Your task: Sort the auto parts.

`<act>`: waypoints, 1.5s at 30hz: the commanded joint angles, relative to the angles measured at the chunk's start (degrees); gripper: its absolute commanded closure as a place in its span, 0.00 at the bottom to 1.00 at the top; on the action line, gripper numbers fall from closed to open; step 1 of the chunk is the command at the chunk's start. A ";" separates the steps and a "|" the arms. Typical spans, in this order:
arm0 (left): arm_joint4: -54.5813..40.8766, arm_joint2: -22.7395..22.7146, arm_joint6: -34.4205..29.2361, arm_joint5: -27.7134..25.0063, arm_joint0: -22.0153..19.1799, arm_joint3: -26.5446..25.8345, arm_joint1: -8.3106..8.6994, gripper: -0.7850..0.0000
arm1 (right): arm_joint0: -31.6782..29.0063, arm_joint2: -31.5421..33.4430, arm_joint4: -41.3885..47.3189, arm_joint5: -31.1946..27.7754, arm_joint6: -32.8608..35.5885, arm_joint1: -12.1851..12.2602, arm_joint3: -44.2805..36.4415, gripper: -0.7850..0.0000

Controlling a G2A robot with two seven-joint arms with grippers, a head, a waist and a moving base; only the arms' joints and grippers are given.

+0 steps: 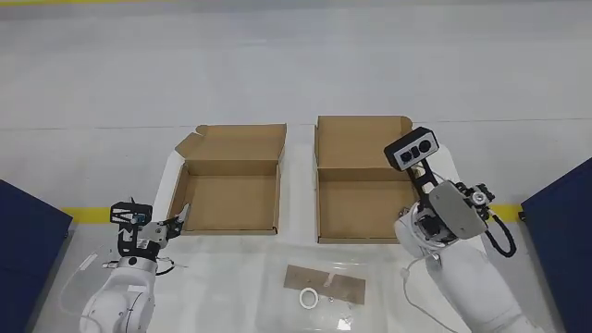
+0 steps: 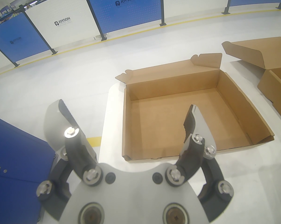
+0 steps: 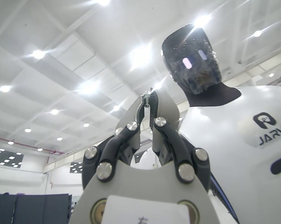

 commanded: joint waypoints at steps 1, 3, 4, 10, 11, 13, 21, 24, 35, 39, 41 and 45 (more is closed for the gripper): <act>0.00 0.00 0.00 0.00 0.00 0.00 0.00 0.00 | -0.09 0.79 -3.17 0.41 -0.47 0.02 0.22 1.00; 0.00 0.00 0.00 0.00 0.00 0.00 0.00 0.00 | -0.28 1.26 -4.64 0.68 -0.66 -0.02 0.21 1.00; 0.00 0.00 0.00 0.00 0.00 0.00 0.00 0.00 | -0.33 1.73 -6.60 0.87 -1.00 0.01 0.32 1.00; 0.00 0.00 0.00 0.00 0.00 0.00 0.00 0.00 | -0.85 3.25 -10.85 1.82 -1.43 -0.09 -0.06 1.00; 0.00 0.00 0.00 0.00 0.00 0.00 0.00 0.00 | -0.96 3.34 -10.67 1.87 -1.43 -0.17 -0.13 1.00; 0.00 0.00 0.00 0.00 0.00 0.00 0.00 0.00 | -1.12 3.46 -9.91 1.93 -1.19 -0.37 -0.43 1.00; 0.00 0.00 0.00 0.00 0.00 0.00 0.00 0.00 | -1.57 3.61 -3.59 1.73 -1.00 -1.44 -1.00 1.00; 0.00 0.00 0.00 0.00 0.00 0.00 0.00 0.00 | -1.57 3.71 -1.94 1.72 -1.01 -1.85 -1.11 1.00; 0.00 0.00 0.00 0.00 0.00 0.00 0.00 0.00 | -1.20 4.71 -8.30 3.52 -1.47 -2.50 -0.55 1.00; 0.00 0.00 0.00 0.00 0.00 0.00 0.00 0.00 | -1.22 5.32 -11.32 4.27 -1.69 -2.55 -0.50 1.00; 0.00 0.00 0.00 0.00 0.00 0.00 0.00 0.00 | -1.34 5.59 -12.34 4.58 -1.73 -2.59 -0.55 1.00; 0.00 0.00 0.00 0.00 0.00 0.00 0.00 0.00 | -1.54 6.05 -13.74 4.97 -1.72 -2.68 -0.68 1.00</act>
